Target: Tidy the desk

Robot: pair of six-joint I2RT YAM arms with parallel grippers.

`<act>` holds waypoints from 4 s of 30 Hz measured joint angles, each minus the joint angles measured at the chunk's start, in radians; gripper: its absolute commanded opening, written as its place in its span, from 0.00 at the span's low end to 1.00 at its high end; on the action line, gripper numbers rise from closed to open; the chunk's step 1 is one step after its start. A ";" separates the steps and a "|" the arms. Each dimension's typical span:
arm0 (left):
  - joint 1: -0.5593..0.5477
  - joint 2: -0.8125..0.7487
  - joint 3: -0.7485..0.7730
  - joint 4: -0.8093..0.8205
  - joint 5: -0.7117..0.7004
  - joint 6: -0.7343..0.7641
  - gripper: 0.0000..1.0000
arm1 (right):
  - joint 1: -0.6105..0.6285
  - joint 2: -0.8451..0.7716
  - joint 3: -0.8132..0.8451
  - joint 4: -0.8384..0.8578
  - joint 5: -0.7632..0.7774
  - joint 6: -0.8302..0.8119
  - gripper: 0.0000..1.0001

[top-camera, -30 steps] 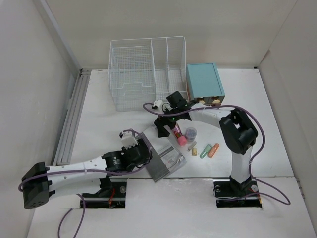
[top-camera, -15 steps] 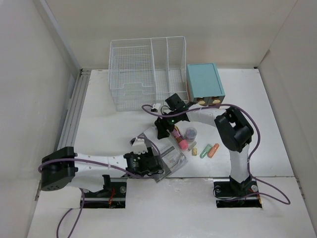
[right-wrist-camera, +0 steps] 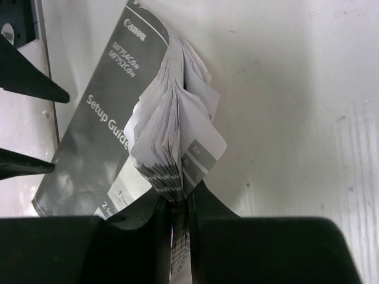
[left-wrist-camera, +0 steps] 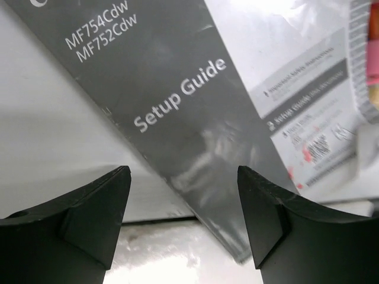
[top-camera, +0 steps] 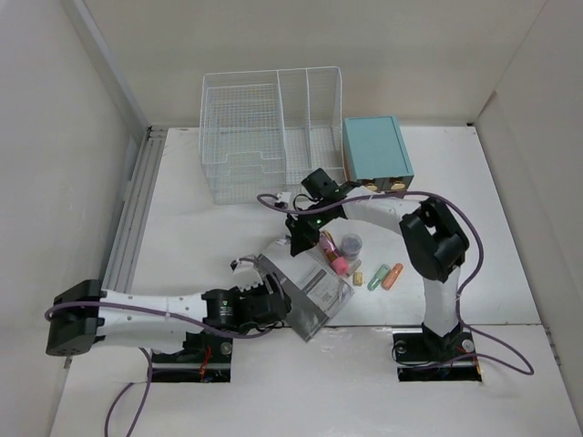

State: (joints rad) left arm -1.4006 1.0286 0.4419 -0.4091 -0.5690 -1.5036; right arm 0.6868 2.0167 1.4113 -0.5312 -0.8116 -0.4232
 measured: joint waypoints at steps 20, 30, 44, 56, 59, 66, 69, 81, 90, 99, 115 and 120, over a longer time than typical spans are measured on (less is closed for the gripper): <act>-0.040 -0.329 0.060 0.015 -0.114 0.162 0.70 | -0.195 -0.418 0.271 0.016 0.282 0.077 0.00; -0.040 -0.421 0.025 0.013 -0.121 0.169 0.70 | -0.248 -0.451 0.446 0.103 0.653 0.219 0.00; -0.040 -0.362 0.002 0.060 -0.116 0.188 0.70 | -0.145 -0.103 0.666 0.299 1.295 0.237 0.00; -0.040 -0.357 -0.021 0.088 -0.111 0.190 0.70 | -0.082 0.074 0.687 0.447 1.485 0.186 0.00; -0.040 -0.357 -0.028 0.090 -0.106 0.189 0.70 | -0.076 0.093 0.688 0.524 1.522 0.182 0.00; -0.040 -0.352 -0.037 0.091 -0.098 0.185 0.69 | -0.070 0.108 0.655 0.719 1.589 0.176 0.00; -0.040 -0.346 -0.037 0.091 -0.097 0.181 0.69 | -0.070 0.115 0.621 0.796 1.600 0.180 0.00; -0.040 -0.331 -0.043 0.091 -0.090 0.161 0.68 | -0.070 0.227 0.479 0.976 1.621 0.183 0.00; -0.040 -0.331 -0.044 0.091 -0.090 0.155 0.68 | -0.059 0.193 0.336 1.109 1.622 0.153 0.77; -0.040 -0.329 -0.050 0.121 -0.090 0.183 0.68 | -0.011 -0.094 0.120 1.061 1.573 0.152 0.77; 0.162 0.112 0.114 0.375 -0.094 0.304 0.49 | -0.291 -0.901 -0.335 0.378 0.801 0.396 0.76; 0.323 0.275 0.188 0.513 -0.006 0.330 0.65 | -0.399 -0.915 -0.491 0.303 0.579 0.500 0.76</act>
State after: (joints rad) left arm -1.0775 1.3037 0.6296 0.1036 -0.5755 -1.1736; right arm 0.2878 1.1019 0.9199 -0.2279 -0.2325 0.0772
